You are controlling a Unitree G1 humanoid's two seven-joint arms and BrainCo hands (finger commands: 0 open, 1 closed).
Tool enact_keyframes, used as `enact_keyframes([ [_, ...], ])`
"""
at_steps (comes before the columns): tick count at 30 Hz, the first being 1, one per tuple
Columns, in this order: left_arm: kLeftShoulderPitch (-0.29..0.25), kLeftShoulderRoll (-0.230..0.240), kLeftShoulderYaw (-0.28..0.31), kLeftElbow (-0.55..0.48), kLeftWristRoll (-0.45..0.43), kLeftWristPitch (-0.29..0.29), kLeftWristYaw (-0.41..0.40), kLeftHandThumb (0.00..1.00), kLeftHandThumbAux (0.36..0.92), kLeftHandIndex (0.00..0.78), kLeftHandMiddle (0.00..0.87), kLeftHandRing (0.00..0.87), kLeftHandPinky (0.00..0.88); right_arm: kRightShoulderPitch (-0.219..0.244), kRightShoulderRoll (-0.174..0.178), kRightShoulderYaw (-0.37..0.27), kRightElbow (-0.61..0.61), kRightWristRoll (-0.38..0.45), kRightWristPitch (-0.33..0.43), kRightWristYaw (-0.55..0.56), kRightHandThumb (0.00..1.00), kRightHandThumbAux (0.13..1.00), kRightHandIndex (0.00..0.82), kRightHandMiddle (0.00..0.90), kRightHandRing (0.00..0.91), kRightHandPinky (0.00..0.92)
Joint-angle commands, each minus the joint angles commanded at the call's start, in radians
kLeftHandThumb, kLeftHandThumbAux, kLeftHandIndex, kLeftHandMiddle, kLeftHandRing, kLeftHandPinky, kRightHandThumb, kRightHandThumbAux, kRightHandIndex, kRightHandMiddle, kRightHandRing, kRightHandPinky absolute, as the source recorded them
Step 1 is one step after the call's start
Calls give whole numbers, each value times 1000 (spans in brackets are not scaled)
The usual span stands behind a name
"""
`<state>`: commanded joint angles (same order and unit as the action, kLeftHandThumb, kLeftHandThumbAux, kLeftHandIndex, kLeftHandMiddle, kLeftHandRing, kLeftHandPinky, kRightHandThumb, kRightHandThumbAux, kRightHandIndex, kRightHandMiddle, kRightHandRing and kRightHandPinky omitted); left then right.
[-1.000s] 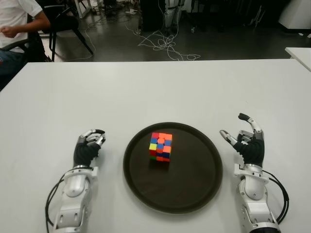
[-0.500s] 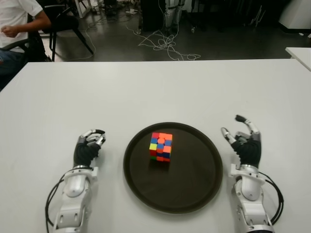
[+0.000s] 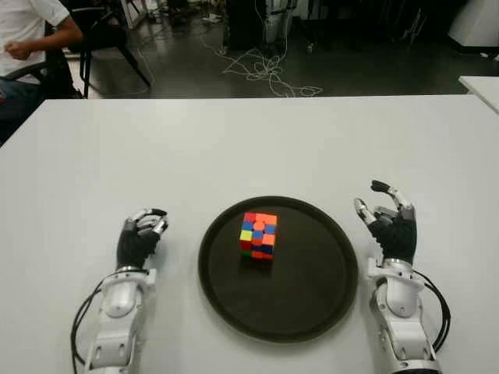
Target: Pick up the Rubik's Cube and put it in the plate
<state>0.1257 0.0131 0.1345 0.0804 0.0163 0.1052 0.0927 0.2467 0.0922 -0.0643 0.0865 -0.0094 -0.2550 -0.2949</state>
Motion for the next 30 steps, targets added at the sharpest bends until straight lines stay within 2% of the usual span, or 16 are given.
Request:
enact_keyframes([
  [13,-1,-4,12,-2,-28,13,-16,713,703,445,807,824,823,23,12,6,-55,-14,73,-24,333,840,765,838,848,852],
  [22,1,1,6,-2,-25,11,-18,712,704,444,804,814,804,17,9,14,-63,-81,92,-88,187,840,751,846,854,858],
  [30,-4,-6,17,0,-30,23,-1,713,703,444,807,816,810,11,17,2,-63,-104,92,-111,188,843,757,845,855,860],
])
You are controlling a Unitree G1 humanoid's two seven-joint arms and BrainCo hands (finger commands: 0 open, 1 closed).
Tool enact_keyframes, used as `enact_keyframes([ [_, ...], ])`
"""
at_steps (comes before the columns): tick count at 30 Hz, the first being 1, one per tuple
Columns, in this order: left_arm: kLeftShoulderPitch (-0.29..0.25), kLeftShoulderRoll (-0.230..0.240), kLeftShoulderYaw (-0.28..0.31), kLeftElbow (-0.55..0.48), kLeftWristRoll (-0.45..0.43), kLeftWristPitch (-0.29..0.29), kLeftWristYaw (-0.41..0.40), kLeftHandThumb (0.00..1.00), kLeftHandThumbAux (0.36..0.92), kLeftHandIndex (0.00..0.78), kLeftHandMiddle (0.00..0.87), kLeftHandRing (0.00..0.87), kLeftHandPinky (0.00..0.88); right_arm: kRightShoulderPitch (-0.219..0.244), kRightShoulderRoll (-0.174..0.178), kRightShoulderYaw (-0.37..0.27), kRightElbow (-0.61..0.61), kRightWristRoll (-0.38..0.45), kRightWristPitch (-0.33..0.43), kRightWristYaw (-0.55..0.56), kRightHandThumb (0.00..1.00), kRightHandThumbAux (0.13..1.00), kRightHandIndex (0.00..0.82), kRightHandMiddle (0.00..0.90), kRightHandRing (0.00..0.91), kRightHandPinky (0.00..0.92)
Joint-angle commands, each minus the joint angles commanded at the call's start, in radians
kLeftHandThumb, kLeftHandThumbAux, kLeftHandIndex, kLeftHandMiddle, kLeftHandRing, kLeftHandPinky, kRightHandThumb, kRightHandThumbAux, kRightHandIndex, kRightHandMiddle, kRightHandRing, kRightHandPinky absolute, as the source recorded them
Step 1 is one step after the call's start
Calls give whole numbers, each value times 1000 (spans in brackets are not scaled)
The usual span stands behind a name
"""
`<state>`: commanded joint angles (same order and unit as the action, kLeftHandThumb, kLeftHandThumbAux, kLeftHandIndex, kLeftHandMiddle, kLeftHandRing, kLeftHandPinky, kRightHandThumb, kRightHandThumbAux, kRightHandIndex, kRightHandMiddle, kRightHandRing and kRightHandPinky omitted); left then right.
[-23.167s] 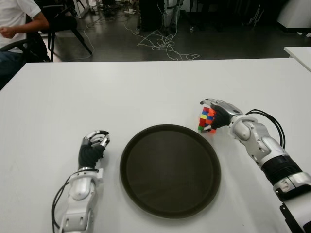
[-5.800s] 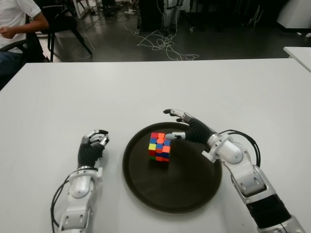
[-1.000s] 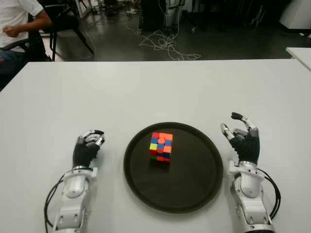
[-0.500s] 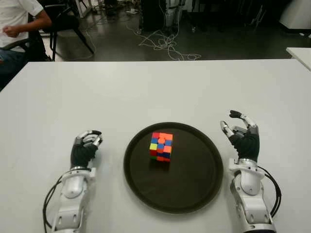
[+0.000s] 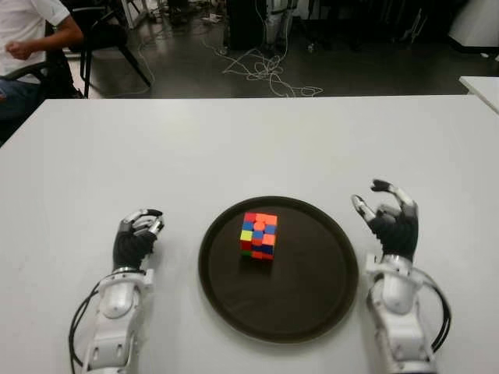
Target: Pick up the Rubik's Cube and put it in the plate
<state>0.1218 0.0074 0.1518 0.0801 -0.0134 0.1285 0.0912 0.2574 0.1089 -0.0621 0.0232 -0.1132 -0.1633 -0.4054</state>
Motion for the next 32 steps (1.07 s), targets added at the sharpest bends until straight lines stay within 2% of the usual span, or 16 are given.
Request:
enact_keyframes([
  [11,-7,-17,17,2,-31,-2,8,713,703,444,819,830,826,-9,24,-33,6,8,-16,20,214,838,764,843,854,856],
  [23,-11,-28,29,17,-42,-33,16,712,704,444,828,838,837,-23,15,-46,38,-12,-53,35,195,851,765,833,842,841],
  [32,-16,-27,31,31,-43,-51,19,713,704,443,842,853,855,-33,13,-52,56,-35,-68,26,139,857,763,836,841,837],
])
